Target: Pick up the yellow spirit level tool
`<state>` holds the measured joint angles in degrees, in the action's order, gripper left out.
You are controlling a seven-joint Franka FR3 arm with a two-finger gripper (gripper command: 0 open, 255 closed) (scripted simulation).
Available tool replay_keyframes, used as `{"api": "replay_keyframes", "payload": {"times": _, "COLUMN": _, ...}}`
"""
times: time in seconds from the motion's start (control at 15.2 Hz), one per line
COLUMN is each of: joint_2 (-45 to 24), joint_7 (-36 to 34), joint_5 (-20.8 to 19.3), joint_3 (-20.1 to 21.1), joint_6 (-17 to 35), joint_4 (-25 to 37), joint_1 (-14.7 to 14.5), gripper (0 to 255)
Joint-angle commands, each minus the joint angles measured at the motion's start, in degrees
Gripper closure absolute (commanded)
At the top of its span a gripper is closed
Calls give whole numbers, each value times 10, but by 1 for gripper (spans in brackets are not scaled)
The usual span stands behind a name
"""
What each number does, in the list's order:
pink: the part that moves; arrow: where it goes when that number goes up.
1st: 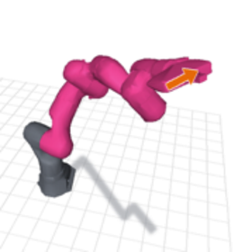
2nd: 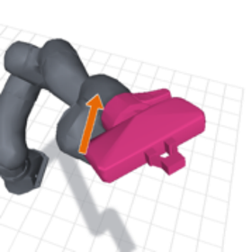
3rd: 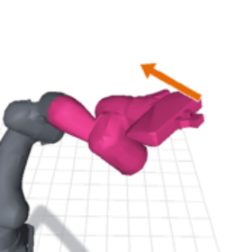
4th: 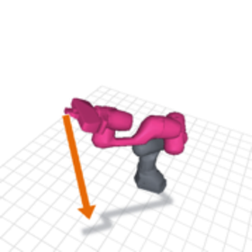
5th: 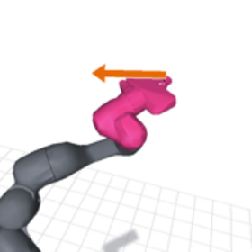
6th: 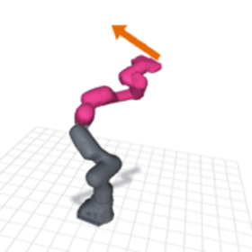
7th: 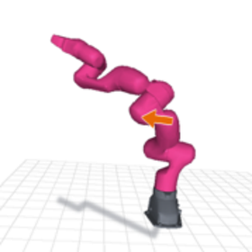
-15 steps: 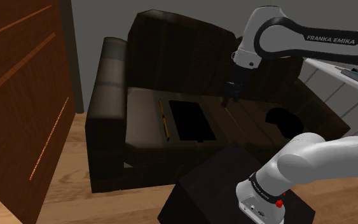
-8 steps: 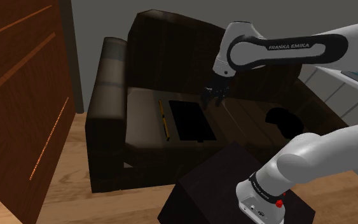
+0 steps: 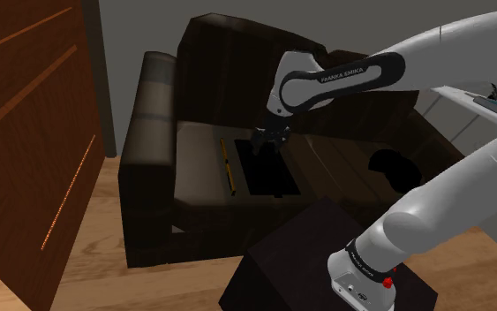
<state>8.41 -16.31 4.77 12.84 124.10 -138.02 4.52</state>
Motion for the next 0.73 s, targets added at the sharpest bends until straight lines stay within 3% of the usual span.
{"api": "replay_keyframes", "payload": {"times": 0.0, "joint_2": -46, "joint_7": -30, "joint_5": -9, "joint_3": 7, "joint_6": 32, "joint_4": 17, "joint_1": 0, "gripper": 0}}
{"api": "replay_keyframes", "payload": {"times": 0.66, "joint_2": -276, "joint_7": -153, "joint_5": -75, "joint_3": -11, "joint_6": 125, "joint_4": 167, "joint_1": -12, "gripper": 0}}
